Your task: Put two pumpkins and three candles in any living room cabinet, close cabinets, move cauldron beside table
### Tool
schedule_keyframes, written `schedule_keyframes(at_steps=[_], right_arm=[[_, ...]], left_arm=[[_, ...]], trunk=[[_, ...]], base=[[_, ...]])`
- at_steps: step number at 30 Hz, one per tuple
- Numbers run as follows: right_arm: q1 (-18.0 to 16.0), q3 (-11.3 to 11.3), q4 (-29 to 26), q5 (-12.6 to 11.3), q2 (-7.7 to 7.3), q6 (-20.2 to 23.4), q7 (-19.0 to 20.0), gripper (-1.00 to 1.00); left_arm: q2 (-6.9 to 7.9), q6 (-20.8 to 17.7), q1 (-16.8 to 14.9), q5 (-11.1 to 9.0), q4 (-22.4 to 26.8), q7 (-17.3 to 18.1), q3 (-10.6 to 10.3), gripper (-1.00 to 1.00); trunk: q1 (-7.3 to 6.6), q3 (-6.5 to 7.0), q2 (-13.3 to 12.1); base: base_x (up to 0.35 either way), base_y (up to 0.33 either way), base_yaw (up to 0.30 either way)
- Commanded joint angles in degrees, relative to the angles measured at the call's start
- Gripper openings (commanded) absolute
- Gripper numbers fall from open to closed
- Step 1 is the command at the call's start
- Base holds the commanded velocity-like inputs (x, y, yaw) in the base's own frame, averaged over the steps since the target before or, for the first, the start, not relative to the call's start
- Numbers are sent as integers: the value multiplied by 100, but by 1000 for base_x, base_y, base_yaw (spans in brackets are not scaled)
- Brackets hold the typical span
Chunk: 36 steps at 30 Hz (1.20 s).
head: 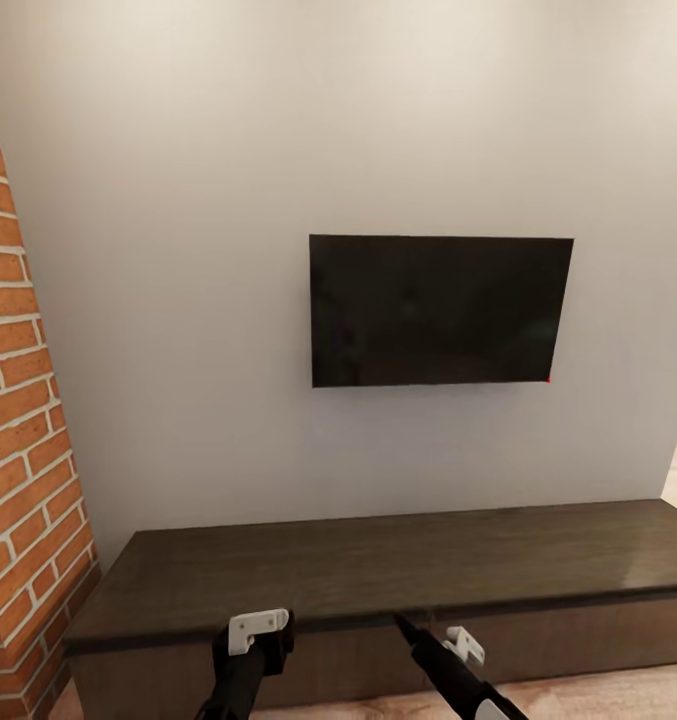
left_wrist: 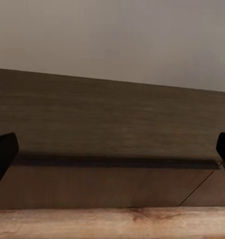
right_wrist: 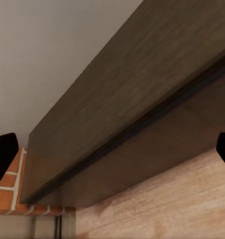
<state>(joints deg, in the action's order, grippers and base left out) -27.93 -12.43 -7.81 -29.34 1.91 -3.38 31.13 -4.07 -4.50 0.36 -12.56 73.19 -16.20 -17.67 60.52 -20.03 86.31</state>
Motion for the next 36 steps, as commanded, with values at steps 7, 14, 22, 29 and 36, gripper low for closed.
schedule_keyframes(at_steps=[7,14,22,29,36], right_arm=[[-3,-46,7,40,-5,25,330,100],[-2,-59,14,37,16,38,87,100],[-14,-289,-32,-247,35,199,-1177,100],[-28,-400,-95,-617,-23,773,-1354,100],[-29,-430,-88,-663,-197,950,-593,100]], left_arm=[[3,-22,-1,-29,11,-36,-8,100],[3,-25,1,-27,18,-33,-8,100],[21,-30,6,-37,55,-24,-8,100],[37,-34,8,-44,69,-23,-8,100],[38,-35,8,-67,44,-23,-8,100]], trunk=[[155,-132,286],[308,-257,566],[484,-401,887],[638,-527,1168],[792,-652,1449]], base=[[0,0,0],[0,0,0],[0,0,0],[0,0,0],[0,0,0]])
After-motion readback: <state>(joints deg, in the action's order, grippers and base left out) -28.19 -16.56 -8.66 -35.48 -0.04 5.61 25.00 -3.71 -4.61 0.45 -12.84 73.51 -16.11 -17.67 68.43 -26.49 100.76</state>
